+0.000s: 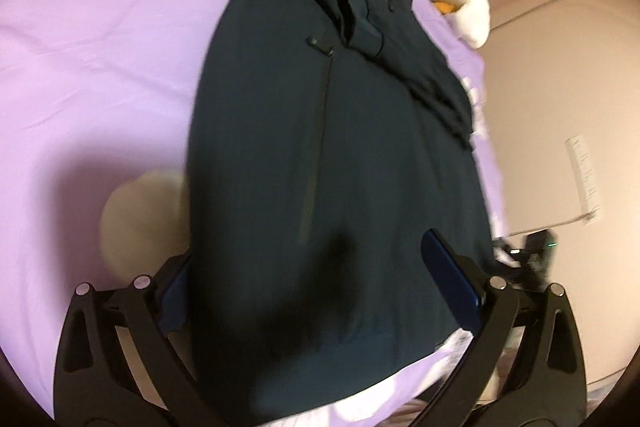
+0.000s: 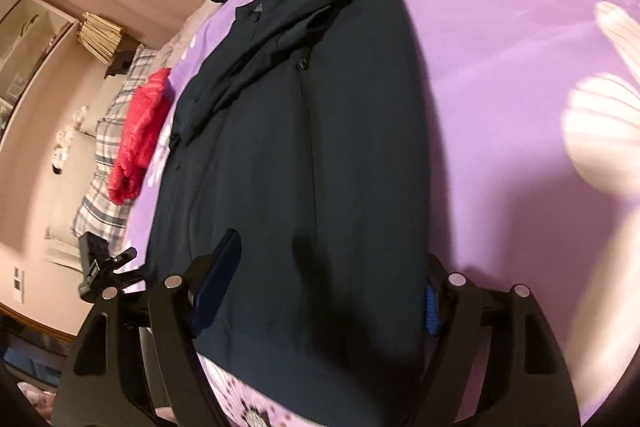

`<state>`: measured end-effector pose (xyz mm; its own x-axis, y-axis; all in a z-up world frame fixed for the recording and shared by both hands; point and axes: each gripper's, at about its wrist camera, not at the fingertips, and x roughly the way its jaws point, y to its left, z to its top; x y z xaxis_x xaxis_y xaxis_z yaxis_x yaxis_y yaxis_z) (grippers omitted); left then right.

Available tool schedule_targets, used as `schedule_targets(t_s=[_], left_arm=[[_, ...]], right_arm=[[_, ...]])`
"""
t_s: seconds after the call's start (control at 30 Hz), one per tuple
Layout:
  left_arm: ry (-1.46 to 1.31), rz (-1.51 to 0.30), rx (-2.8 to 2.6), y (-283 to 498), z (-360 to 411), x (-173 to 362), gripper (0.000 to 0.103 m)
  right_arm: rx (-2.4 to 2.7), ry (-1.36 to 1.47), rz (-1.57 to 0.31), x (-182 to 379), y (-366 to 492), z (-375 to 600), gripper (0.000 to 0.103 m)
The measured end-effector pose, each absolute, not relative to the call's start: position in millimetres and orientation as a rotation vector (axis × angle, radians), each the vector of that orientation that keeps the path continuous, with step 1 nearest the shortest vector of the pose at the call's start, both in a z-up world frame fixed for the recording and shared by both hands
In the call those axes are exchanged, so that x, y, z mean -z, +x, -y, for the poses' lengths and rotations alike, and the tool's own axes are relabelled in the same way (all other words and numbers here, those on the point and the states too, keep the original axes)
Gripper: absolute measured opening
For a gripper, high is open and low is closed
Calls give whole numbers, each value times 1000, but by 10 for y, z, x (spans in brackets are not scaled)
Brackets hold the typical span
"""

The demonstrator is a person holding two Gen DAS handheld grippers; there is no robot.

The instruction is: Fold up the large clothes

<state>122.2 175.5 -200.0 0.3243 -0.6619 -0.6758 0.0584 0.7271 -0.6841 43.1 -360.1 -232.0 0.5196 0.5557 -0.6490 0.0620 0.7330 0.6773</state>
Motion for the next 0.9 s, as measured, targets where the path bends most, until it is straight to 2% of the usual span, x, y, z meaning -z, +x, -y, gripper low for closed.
schedule_targets(t_s=[0.3, 0.7, 0.9], left_arm=[[-720, -1157, 594, 1520, -1699, 2071, 101], [-683, -1174, 700, 928, -1775, 2100, 101], [-665, -1162, 634, 953, -1671, 2098, 100]], right_arm=[[-385, 790, -1015, 2373, 782, 3622, 78], [-470, 799, -1072, 2385, 76, 3678, 77], [-445, 787, -1074, 2401, -35, 3566, 77]])
